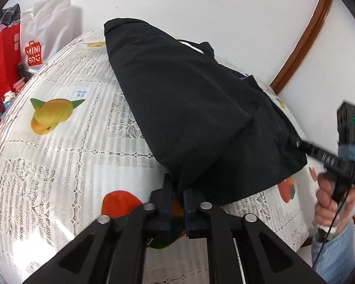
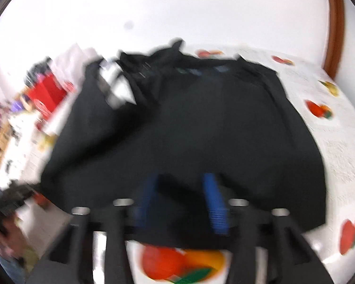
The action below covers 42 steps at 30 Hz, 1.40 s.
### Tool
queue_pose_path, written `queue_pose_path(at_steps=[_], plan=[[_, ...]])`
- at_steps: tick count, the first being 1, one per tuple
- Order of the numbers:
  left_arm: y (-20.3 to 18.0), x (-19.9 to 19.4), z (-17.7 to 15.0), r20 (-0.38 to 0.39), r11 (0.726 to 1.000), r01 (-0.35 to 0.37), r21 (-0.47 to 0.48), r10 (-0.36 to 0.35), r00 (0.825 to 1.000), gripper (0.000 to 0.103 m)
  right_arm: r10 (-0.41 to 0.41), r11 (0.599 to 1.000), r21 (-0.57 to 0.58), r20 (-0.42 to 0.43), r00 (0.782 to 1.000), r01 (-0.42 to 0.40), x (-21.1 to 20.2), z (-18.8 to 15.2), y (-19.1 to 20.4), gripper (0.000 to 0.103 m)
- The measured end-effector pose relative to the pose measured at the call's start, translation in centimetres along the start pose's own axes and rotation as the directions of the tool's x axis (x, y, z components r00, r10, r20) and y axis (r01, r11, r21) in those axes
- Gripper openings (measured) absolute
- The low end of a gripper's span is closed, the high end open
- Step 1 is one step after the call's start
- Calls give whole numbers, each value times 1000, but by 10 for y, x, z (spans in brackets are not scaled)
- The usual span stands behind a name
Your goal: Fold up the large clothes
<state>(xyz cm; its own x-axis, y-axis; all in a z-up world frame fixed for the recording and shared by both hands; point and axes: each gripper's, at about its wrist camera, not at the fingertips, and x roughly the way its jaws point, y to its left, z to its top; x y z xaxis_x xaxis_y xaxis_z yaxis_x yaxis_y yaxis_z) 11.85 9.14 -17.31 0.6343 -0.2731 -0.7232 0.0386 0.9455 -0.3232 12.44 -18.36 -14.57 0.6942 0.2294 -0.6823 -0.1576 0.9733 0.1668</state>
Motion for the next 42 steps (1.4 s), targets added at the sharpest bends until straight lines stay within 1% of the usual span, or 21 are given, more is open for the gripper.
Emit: queue_pose_path(at_steps=[1, 2, 3, 4, 5, 7, 14, 16, 17, 18, 19, 21, 24, 26, 28, 30, 32, 35, 38, 41, 42], plan=[[2, -1, 0, 1, 1000, -2, 4, 2, 1000, 17, 24, 1000, -8, 19, 1000, -24, 0, 6, 5, 67], [1, 0, 0, 2, 1000, -3, 13, 3, 1000, 28, 39, 999, -16, 27, 999, -38, 0, 10, 13, 68], [3, -4, -1, 8, 1000, 2, 19, -2, 1000, 34, 59, 998, -25, 28, 998, -58, 5, 15, 25, 70], [2, -3, -1, 13, 1000, 5, 23, -5, 1000, 46, 79, 996, -30, 25, 997, -78, 11, 21, 31, 71], [1, -3, -1, 15, 1000, 6, 26, -6, 1000, 52, 100, 994, -38, 19, 995, -99, 17, 27, 37, 71], [-6, 1, 0, 13, 999, 8, 39, -8, 1000, 54, 124, 991, -49, 6, 992, -124, 32, 38, 45, 72], [-28, 23, 12, 1, 995, 2, 102, -2, 1000, 78, 201, 979, -16, -80, 976, -203, 84, 59, 59, 70], [-31, 26, 14, -1, 995, -2, 97, 2, 1000, 80, 203, 979, -12, -96, 975, -205, 93, 63, 61, 43], [-33, 27, 14, -3, 995, -12, 100, 13, 1000, 81, 204, 978, -16, -102, 974, -207, 94, 63, 64, 36], [-37, 29, 15, -5, 994, -28, 108, 29, 1000, 82, 210, 977, -23, -96, 973, -213, 93, 64, 66, 20], [-40, 31, 15, -7, 992, -43, 120, 44, 999, 85, 214, 975, -34, -82, 973, -218, 89, 65, 68, 14], [-48, 36, 12, -4, 981, -96, 165, 99, 995, 87, 232, 970, -73, -17, 973, -232, 68, 67, 72, 12], [-64, 46, 10, 3, 954, -181, 239, 186, 983, 90, 299, 952, -94, 99, 949, -290, 23, 68, 68, 10], [-69, 48, 10, 6, 948, -195, 250, 200, 980, 90, 310, 950, -103, 181, 933, -295, -9, 64, 60, 10], [-70, 50, 11, 4, 948, -199, 249, 204, 979, 90, 298, 954, -94, 242, 923, -284, -32, 56, 48, 10], [-71, 50, 11, 9, 946, -204, 252, 208, 978, 90, 242, 970, -72, 315, 918, -231, -48, 41, 34, 9], [-73, 51, 11, 15, 945, -206, 255, 209, 978, 90, 202, 977, -9, 352, 914, -212, -57, 22, 9, 9], [-74, 53, 12, 8, 946, -203, 254, 208, 978, 90, 120, 980, 101, 372, 920, -169, -61, -1, -29, 9], [-81, 55, 9, 5, 936, -210, 281, 217, 976, 90, 23, 978, 194, 276, 961, -79, -40, -19, -58, 10], [-83, 57, 11, 0, 934, -210, 288, 219, 976, 90, 0, 975, 217, 193, 981, -43, -27, -34, -71, 13], [-84, 56, 11, -1, 936, -202, 288, 212, 977, 89, -5, 976, 215, 179, 984, -34, -25, -34, -69, 18]])
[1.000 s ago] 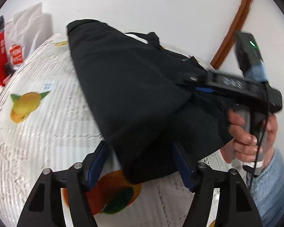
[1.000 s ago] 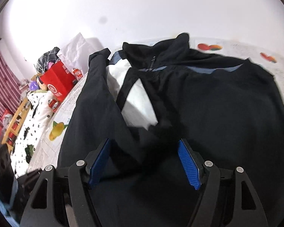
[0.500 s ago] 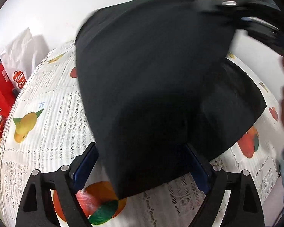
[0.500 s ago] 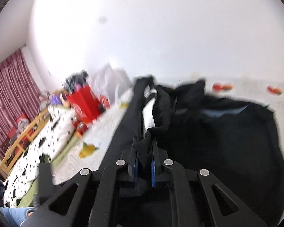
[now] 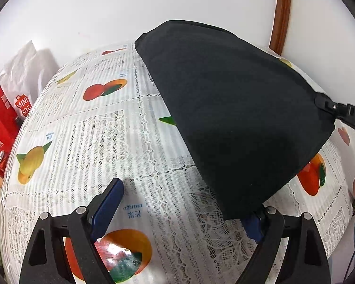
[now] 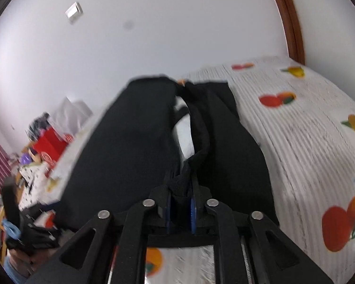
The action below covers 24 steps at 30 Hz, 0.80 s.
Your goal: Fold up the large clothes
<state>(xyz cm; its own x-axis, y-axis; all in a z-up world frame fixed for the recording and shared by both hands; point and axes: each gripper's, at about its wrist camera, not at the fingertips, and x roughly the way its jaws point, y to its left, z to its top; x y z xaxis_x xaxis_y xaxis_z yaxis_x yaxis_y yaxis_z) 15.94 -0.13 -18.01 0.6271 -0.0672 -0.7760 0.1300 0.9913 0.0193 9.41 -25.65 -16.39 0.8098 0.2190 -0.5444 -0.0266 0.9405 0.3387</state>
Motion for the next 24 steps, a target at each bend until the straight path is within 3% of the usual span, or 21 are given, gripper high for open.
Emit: queue_pose_path(at_steps=[2, 4, 5, 7, 10, 11, 12, 13, 15, 18, 20, 24], plan=[[0, -4, 0, 11, 999, 36, -13, -35, 999, 87, 2, 1000, 1, -10, 1000, -2, 1, 2, -1, 29], [0, -10, 0, 23, 997, 79, -27, -78, 997, 87, 31, 1000, -5, -14, 999, -31, 1, 8, -3, 53], [-2, -10, 1, 24, 995, 97, -31, -96, 995, 87, 37, 999, -9, -16, 999, -37, 4, 11, -1, 58], [-11, -7, 1, 15, 993, 118, -32, -117, 993, 87, 29, 999, -22, -31, 999, -29, 15, 16, 1, 59], [-23, 0, 4, 11, 997, 79, 4, -79, 997, 87, -21, 998, -63, -64, 998, 17, 33, 23, 13, 59], [-26, 1, 4, 10, 998, 61, 12, -61, 998, 87, -37, 997, -68, -73, 997, 32, 38, 25, 16, 58], [-30, 2, 4, 9, 999, 34, 25, -34, 999, 87, -46, 996, -74, -75, 996, 41, 40, 27, 19, 49], [-32, 3, 4, 14, 999, 18, 31, -18, 1000, 89, -54, 995, -89, -78, 995, 48, 43, 29, 24, 33], [-31, 3, 7, 13, 1000, 14, 21, -15, 1000, 89, -59, 988, -148, -72, 996, 48, 42, 35, 35, 12], [-26, 5, 8, 13, 1000, -17, -5, 17, 1000, 89, 38, 983, -178, 27, 999, -32, 13, 45, 36, 9], [-22, 6, 9, 11, 1000, -13, -21, 13, 1000, 89, 112, 987, -128, 121, 986, -96, -15, 48, 19, 9], [-23, 6, 8, 14, 1000, -20, -18, 21, 1000, 89, 77, 997, -22, 201, 977, -74, -33, 36, -19, 9]])
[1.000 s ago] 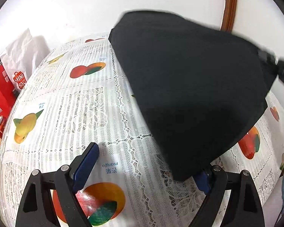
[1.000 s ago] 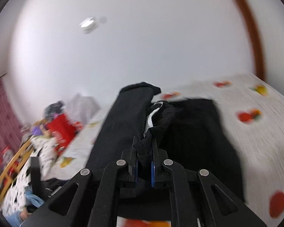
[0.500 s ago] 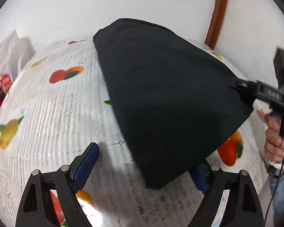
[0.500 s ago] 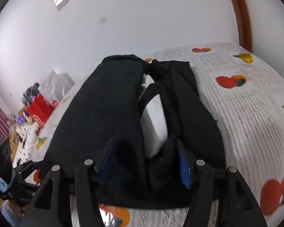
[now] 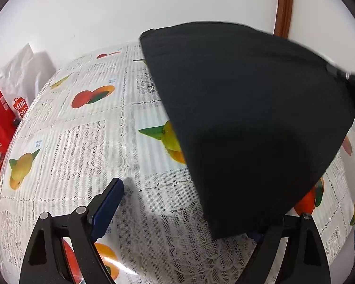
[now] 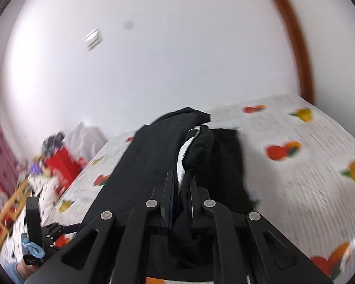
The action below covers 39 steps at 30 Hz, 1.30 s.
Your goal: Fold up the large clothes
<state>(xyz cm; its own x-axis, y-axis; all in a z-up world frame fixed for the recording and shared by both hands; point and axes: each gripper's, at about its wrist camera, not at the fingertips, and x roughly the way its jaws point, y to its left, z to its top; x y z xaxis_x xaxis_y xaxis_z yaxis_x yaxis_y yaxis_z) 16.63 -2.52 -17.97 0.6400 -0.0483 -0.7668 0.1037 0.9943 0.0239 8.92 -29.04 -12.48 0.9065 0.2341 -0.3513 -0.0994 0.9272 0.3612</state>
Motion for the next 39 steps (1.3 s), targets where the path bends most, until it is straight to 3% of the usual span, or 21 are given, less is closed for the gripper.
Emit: queue_pose_path(at_steps=[3, 5, 8, 13, 16, 20, 22, 25, 26, 27, 29, 30, 32, 36, 39], plan=[[0, 0, 0, -1, 1000, -2, 2, 2, 1000, 89, -48, 996, 73, -82, 995, 54, 12, -16, -26, 9], [0, 0, 0, -1, 1000, -3, 2, 3, 1000, 89, -116, 992, 43, -127, 985, 122, 21, -25, -26, 9], [0, 0, 0, -1, 1000, -1, 1, 1, 1000, 89, -182, 983, -15, -126, 975, 182, 23, -25, -20, 10], [0, 1, 0, -1, 1000, 1, 6, -1, 1000, 89, -152, 988, -7, -92, 984, 152, 8, -16, -18, 9], [0, 1, -1, 0, 1000, 8, 7, -8, 1000, 87, -150, 989, -8, -121, 981, 150, 12, -15, -20, 11], [-6, -4, -3, 14, 996, 80, 28, -81, 997, 86, -170, 985, -24, -174, 970, 168, 21, -16, -22, 24], [-14, -4, -3, 10, 995, 87, 39, -87, 996, 86, -150, 989, -11, -193, 970, 151, 25, -14, -25, 39], [-29, 2, 0, -2, 996, 32, 82, -32, 999, 89, -169, 986, -38, -219, 961, 165, 36, -15, -20, 37], [-30, 2, 1, -3, 996, 25, 81, -24, 1000, 89, -183, 983, -61, -227, 956, 174, 39, -15, -17, 20], [-30, 3, 2, -9, 998, 24, 66, -24, 1000, 90, -188, 981, -98, -225, 956, 170, 40, -13, -12, 10], [-28, 3, 2, -11, 999, 24, 46, -24, 1000, 90, -152, 984, -123, -170, 974, 132, 27, -9, -6, 8], [-28, 3, 2, -10, 999, 25, 45, -24, 1000, 90, -99, 992, -92, -119, 988, 89, 14, -6, -8, 8], [-28, 3, 2, -9, 999, 23, 47, -23, 1000, 90, -15, 1000, -13, -78, 997, 14, 0, -7, -20, 8], [-25, 3, 2, -9, 998, 31, 47, -31, 999, 90, -129, 991, -67, -168, 977, 119, 16, -26, -26, 13], [-22, 3, 1, -7, 998, 38, 49, -38, 999, 89, -204, 977, -102, -172, 964, 188, 13, -30, -27, 24]])
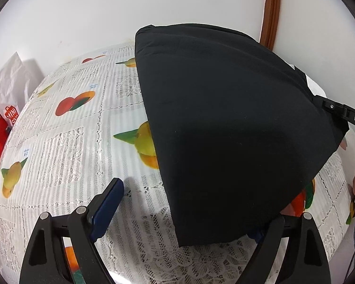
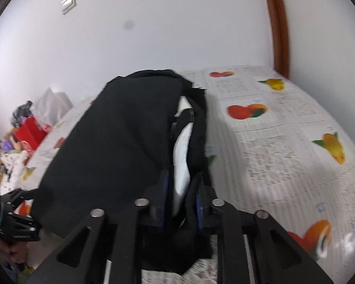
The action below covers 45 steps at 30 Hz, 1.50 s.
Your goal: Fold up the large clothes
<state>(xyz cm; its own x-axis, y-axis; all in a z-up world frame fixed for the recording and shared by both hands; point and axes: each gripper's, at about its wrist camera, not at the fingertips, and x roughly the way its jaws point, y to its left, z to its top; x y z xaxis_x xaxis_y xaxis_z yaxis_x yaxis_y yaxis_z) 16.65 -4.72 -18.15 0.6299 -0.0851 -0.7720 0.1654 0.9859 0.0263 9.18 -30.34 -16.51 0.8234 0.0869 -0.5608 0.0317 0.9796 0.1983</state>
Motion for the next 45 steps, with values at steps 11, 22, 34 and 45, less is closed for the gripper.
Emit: queue_pose_path(at_steps=[11, 22, 34, 45], plan=[[10, -18, -10, -21, 998, 38, -41, -39, 999, 86, -159, 986, -61, -41, 986, 156, -41, -14, -14, 25], [5, -84, -9, 44, 989, 150, 1, -150, 988, 85, -136, 985, -102, 38, 990, 139, -53, -6, 32, 28], [14, -18, 11, -65, 991, 133, -24, -134, 989, 86, -161, 978, -140, -13, 987, 157, -35, 8, 37, 28], [34, -44, 43, 37, 992, 124, -13, -124, 992, 85, -91, 994, -73, -77, 993, 86, 18, 30, 34, 3]])
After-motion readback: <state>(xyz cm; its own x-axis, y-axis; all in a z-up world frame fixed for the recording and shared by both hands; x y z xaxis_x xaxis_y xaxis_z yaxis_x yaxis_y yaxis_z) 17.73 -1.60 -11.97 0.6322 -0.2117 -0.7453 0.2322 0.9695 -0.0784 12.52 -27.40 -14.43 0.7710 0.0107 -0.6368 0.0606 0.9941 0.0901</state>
